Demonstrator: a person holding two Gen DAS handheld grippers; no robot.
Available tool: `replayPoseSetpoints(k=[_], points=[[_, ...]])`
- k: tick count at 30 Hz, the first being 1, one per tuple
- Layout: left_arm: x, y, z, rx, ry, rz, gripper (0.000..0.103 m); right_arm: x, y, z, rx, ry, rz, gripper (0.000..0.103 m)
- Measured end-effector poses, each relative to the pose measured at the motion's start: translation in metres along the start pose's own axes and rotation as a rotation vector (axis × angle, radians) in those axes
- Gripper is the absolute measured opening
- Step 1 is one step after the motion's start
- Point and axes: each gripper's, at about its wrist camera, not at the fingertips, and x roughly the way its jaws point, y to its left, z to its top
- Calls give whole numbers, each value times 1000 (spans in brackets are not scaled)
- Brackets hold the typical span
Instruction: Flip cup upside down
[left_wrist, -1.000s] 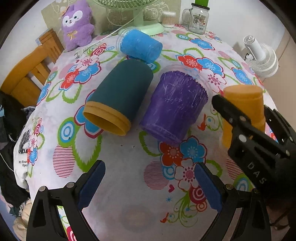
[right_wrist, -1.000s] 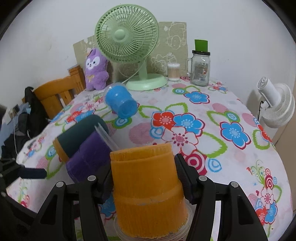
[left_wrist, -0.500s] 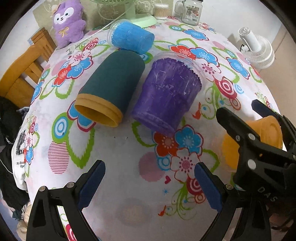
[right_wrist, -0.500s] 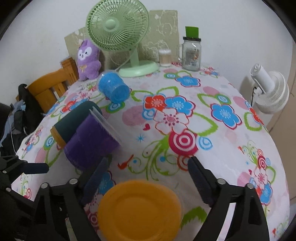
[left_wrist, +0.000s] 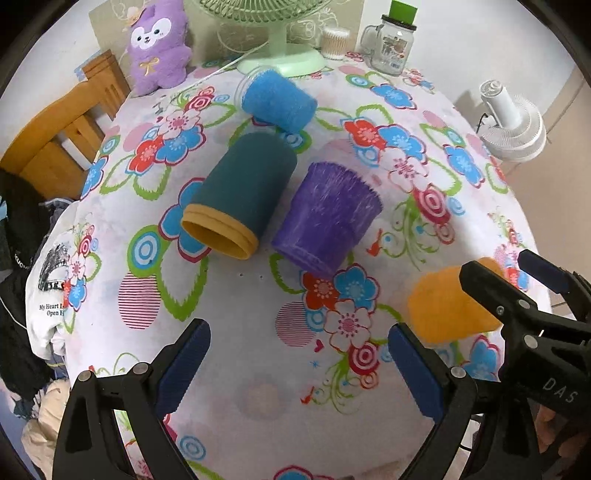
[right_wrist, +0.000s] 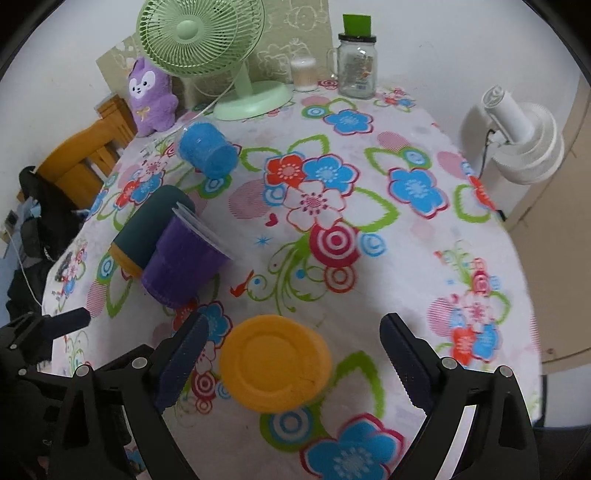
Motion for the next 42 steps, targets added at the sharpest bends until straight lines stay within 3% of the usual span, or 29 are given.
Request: replayPoseSetpoints(k=[15, 21, 27, 34, 42], points=[[-71, -2, 20, -29, -48, -23, 98, -74, 3, 35, -3, 17, -29, 95], [-99, 6, 20, -48, -99, -12, 98, -102, 9, 43, -42, -49, -36, 95], [-122, 14, 15, -90, -144, -33, 100, -120, 16, 38, -105, -89, -73, 95], [-135, 20, 3, -135, -173, -42, 103, -131, 12, 27, -67, -105, -64, 95], [-143, 15, 4, -118, -199, -23, 103, -140, 12, 26, -63, -133, -66, 95]])
